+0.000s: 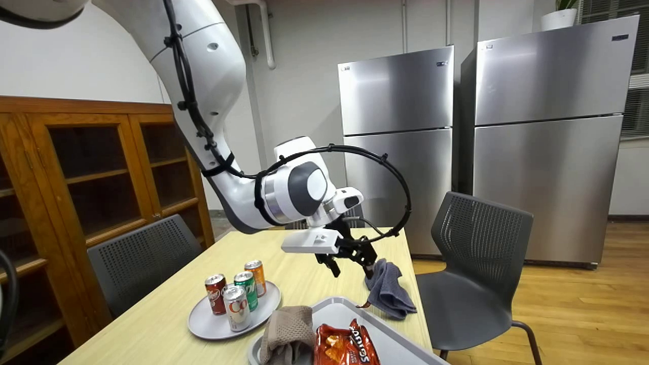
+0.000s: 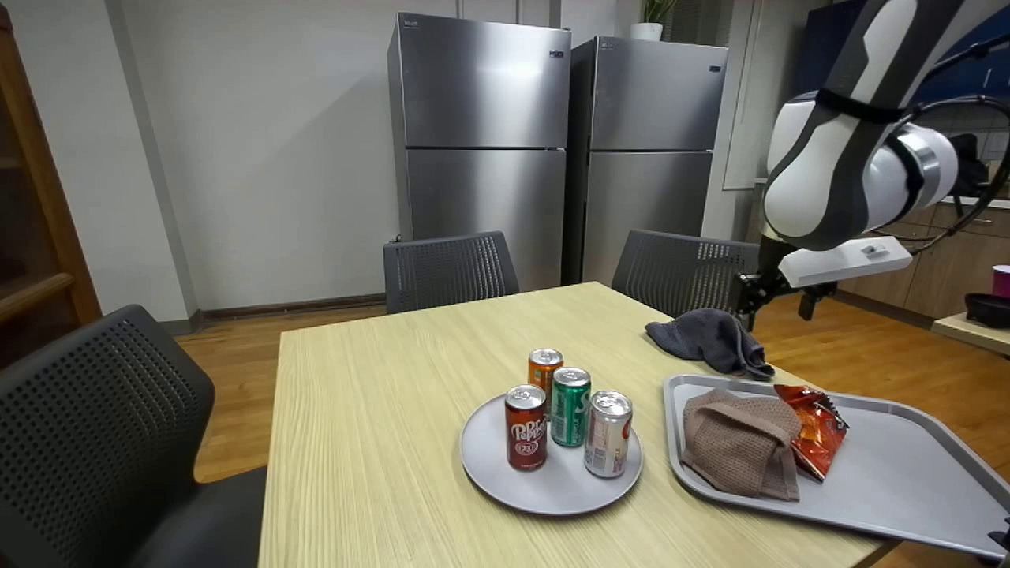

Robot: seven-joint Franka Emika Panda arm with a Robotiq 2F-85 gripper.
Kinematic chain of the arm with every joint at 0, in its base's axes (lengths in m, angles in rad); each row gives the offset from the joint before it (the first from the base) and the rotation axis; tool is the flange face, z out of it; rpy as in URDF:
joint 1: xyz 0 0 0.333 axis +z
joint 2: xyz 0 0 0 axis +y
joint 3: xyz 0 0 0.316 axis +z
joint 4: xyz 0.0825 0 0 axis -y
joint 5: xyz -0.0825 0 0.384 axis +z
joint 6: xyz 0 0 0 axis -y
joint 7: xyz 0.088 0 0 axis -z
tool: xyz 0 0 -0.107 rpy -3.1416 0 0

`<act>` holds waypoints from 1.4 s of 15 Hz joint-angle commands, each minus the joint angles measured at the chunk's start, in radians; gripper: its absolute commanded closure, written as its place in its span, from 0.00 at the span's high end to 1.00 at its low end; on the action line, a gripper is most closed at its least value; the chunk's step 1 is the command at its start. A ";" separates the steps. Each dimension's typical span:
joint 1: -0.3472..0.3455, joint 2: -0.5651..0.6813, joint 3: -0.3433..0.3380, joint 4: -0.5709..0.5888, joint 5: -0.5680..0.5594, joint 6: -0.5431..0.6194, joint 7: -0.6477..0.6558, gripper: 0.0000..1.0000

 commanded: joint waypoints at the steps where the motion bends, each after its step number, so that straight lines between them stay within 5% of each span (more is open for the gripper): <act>1: 0.057 -0.087 -0.065 -0.102 -0.072 -0.020 0.074 1.00; 8: 0.083 -0.125 -0.102 -0.215 -0.071 0.010 0.191 1.00; 21: 0.075 -0.062 -0.092 -0.182 -0.030 0.021 0.250 1.00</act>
